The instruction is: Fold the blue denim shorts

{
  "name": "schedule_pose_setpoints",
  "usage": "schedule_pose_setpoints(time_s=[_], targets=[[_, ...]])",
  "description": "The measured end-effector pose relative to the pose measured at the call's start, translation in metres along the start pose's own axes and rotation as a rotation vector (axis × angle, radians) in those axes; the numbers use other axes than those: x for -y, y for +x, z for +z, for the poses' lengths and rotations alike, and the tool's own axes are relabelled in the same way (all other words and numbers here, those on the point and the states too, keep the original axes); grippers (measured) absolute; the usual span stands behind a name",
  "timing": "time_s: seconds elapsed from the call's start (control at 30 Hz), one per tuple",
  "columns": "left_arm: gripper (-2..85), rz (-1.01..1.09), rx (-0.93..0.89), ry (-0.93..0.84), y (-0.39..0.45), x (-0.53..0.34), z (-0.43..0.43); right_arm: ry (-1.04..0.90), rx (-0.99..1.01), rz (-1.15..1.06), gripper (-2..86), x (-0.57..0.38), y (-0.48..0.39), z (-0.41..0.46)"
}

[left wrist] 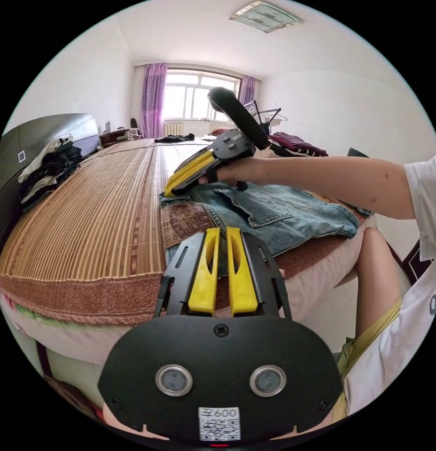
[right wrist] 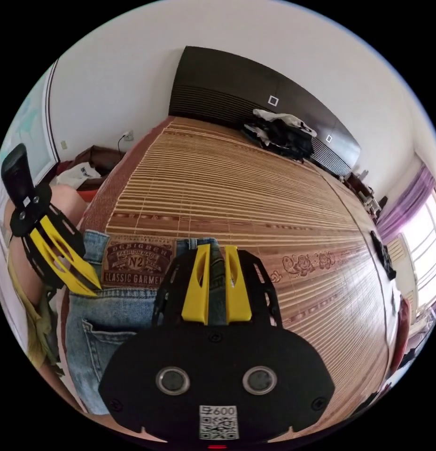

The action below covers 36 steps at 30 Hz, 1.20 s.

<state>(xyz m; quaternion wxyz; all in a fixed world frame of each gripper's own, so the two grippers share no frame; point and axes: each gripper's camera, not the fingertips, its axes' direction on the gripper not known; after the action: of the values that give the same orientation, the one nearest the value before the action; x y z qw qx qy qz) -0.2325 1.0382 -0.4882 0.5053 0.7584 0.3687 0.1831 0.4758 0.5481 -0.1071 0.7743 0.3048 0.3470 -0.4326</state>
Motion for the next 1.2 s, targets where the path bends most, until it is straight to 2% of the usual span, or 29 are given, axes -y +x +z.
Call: schedule_pose_setpoints(time_s=[0.1,0.17,0.23,0.27,0.33,0.43,0.53,0.6,0.63,0.67,0.73,0.83,0.93,1.0,1.03,1.07,1.13,1.2], targets=[[2.9,0.003,-0.002,0.001,0.003,-0.001,-0.001,0.03,-0.046,0.093,1.9,0.018,-0.001,-0.018],[2.8,-0.004,-0.004,0.004,0.004,-0.002,-0.001,0.135,-0.266,0.28,0.4,0.02,0.003,-0.054],[2.8,-0.008,-0.002,0.008,0.006,-0.003,0.0,0.168,-0.323,0.324,-0.4,0.019,-0.001,-0.081],[2.8,-0.007,0.0,0.011,0.008,-0.004,0.0,0.147,-0.266,0.282,-0.6,0.021,-0.007,-0.094],[2.8,-0.007,0.0,0.015,0.01,-0.005,0.001,0.09,-0.213,0.351,-0.7,0.019,-0.007,-0.108],[2.9,-0.002,0.001,0.015,0.016,-0.006,0.003,-0.101,-0.124,0.403,-0.8,0.0,0.003,-0.111],[2.9,-0.005,0.009,-0.001,0.023,-0.005,0.007,-0.272,-0.213,0.521,-0.8,-0.053,0.042,-0.103],[2.9,-0.017,0.005,-0.008,0.027,-0.004,0.01,-0.102,-0.07,0.769,-0.8,-0.096,0.084,-0.132],[2.9,-0.023,0.004,-0.01,0.028,-0.004,0.011,0.01,-0.048,1.066,-0.8,-0.13,0.106,-0.152],[2.9,-0.031,0.005,-0.016,0.03,-0.004,0.013,0.16,-0.179,1.251,-0.8,-0.153,0.1,-0.178],[2.9,-0.037,0.009,-0.017,0.035,-0.006,0.016,0.22,-0.275,1.194,-0.8,-0.143,0.082,-0.195],[2.9,-0.038,0.023,-0.015,0.046,-0.009,0.02,0.062,-0.162,0.889,-0.8,-0.081,0.056,-0.182],[3.0,-0.032,0.035,-0.02,0.057,-0.011,0.026,-0.199,-0.24,0.784,-0.8,-0.066,0.049,-0.155],[3.0,-0.034,0.043,-0.029,0.066,-0.012,0.03,-0.093,-0.181,0.981,-0.8,-0.083,0.06,-0.174],[3.0,-0.035,0.047,-0.031,0.068,-0.013,0.031,-0.007,-0.231,1.084,-0.8,-0.09,0.053,-0.192],[3.0,-0.039,0.058,-0.035,0.074,-0.014,0.033,0.039,-0.415,1.098,-0.8,-0.086,0.029,-0.214],[3.1,-0.05,0.077,-0.029,0.082,-0.018,0.036,0.07,-0.589,0.964,-0.8,-0.07,-0.016,-0.236],[3.2,-0.056,0.114,-0.01,0.096,-0.026,0.039,0.03,-0.585,0.808,-0.8,-0.059,-0.058,-0.251]])
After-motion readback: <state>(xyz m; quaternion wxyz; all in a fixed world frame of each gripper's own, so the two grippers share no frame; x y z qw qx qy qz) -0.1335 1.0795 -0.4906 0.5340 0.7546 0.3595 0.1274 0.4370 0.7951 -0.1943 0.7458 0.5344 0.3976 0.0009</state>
